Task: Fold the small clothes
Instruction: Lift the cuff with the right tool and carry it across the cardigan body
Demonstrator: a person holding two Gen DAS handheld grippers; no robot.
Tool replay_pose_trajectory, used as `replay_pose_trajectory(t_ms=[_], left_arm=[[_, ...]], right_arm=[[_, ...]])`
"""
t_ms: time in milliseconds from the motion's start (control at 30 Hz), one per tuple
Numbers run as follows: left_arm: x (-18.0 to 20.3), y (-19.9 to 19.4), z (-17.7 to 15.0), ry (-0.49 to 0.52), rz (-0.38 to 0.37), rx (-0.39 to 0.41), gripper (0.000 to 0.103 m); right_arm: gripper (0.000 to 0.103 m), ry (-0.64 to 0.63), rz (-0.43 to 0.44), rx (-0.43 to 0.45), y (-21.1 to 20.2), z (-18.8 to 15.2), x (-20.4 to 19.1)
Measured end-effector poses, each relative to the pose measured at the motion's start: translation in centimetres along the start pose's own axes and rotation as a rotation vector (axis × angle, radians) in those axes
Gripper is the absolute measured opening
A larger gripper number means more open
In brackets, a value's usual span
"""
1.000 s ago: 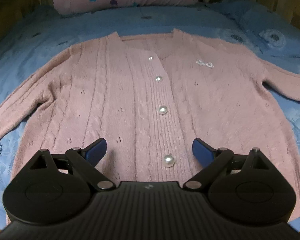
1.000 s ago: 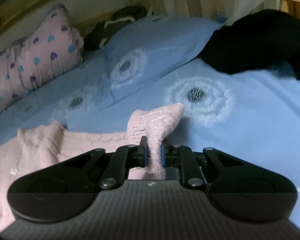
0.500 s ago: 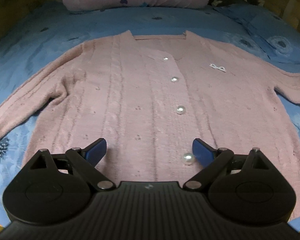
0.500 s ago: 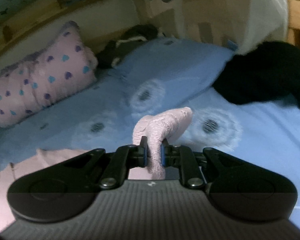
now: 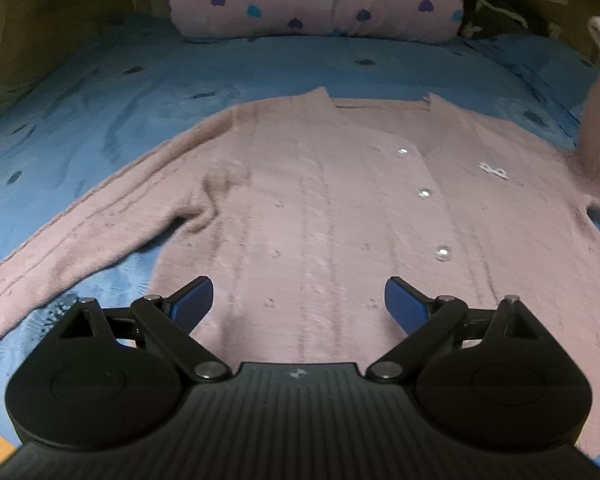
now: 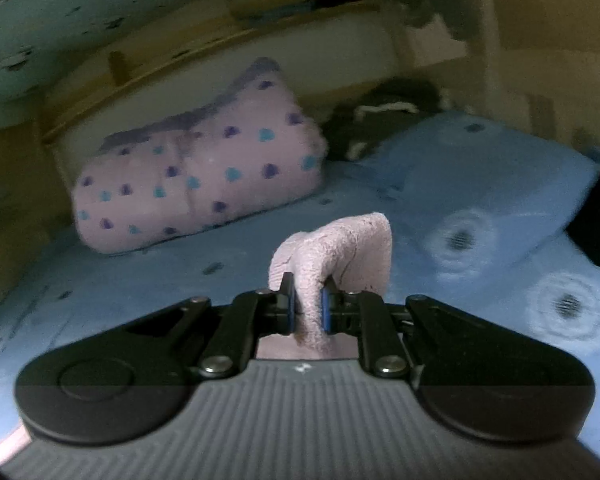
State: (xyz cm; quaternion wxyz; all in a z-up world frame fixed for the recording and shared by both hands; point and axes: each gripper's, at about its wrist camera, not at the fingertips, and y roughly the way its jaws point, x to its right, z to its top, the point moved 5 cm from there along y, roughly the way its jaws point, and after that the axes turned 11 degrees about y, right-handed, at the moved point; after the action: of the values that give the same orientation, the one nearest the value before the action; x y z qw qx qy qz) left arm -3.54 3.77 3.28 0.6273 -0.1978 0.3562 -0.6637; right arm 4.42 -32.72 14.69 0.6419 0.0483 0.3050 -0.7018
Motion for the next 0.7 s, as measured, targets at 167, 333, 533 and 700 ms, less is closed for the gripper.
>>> replay_pose_trajectory(t_ms=[167,333,533,700], left_arm=[[-2.2,0.2,0.2,-0.033,0.016,0.006,0.095],[-4.7,0.6,1.0,-0.031,0.052,0.020,0.095],[-7.7,1.9,2.0,-0.039,0.084,0.034,0.095],[-8.7,3.3,1.9,-0.059,0.084,0.016,0.095]], right_arm=[[0.015,-0.044,0.115,-0.041,0.8,-2.0,-6.3],[0.015,-0.089,0.203,-0.111,2.3,-5.7,-12.0],[0.016,-0.092,0.279,-0.253,4.7,-12.2,-15.8],[0.016,-0.120,0.314,-0.371,6.4,-17.6,-17.2]])
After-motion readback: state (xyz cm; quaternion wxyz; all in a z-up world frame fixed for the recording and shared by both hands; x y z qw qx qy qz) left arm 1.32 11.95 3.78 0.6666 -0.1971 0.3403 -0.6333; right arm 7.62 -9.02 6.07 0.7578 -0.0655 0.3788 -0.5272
